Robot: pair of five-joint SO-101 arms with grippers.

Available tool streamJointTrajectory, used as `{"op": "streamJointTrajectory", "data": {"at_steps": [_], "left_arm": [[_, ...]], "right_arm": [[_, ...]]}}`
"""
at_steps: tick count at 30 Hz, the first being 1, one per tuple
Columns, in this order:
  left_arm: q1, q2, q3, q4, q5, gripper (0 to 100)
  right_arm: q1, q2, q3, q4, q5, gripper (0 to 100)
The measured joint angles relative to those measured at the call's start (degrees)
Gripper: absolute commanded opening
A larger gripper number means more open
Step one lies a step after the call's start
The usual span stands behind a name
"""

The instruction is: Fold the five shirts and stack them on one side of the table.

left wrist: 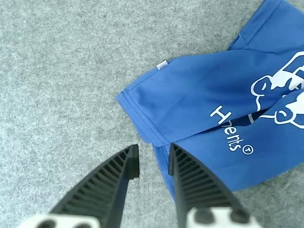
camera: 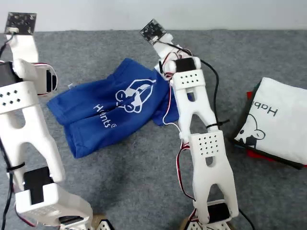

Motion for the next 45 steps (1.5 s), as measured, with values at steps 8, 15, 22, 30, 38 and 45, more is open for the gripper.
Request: {"op": "streamJointTrajectory", "data": {"at_steps": [8,15,22,30,38,45], "left_arm": [[0.0,0.0,0.0,0.0,0.0,11],[0.0,0.0,0.0,0.0,0.0,11],[0.0,0.0,0.0,0.0,0.0,11],[0.0,0.0,0.0,0.0,0.0,11],[0.0,0.0,1.7,0.0,0.0,11],[0.0,-0.1,7.1,-1.5,0.0,11]], "right_arm": [[0.0,-1.1,0.0,-0.4,2.5,17.7],[0.1,-8.3,0.0,11.0,2.5,17.7],[0.1,-11.9,0.0,26.9,2.5,17.7],[0.4,-14.1,1.6,40.6,-1.8,17.9],[2.9,-17.3,15.0,40.6,-4.0,18.0],[3.5,-17.5,20.7,40.6,-6.1,18.0]]}}
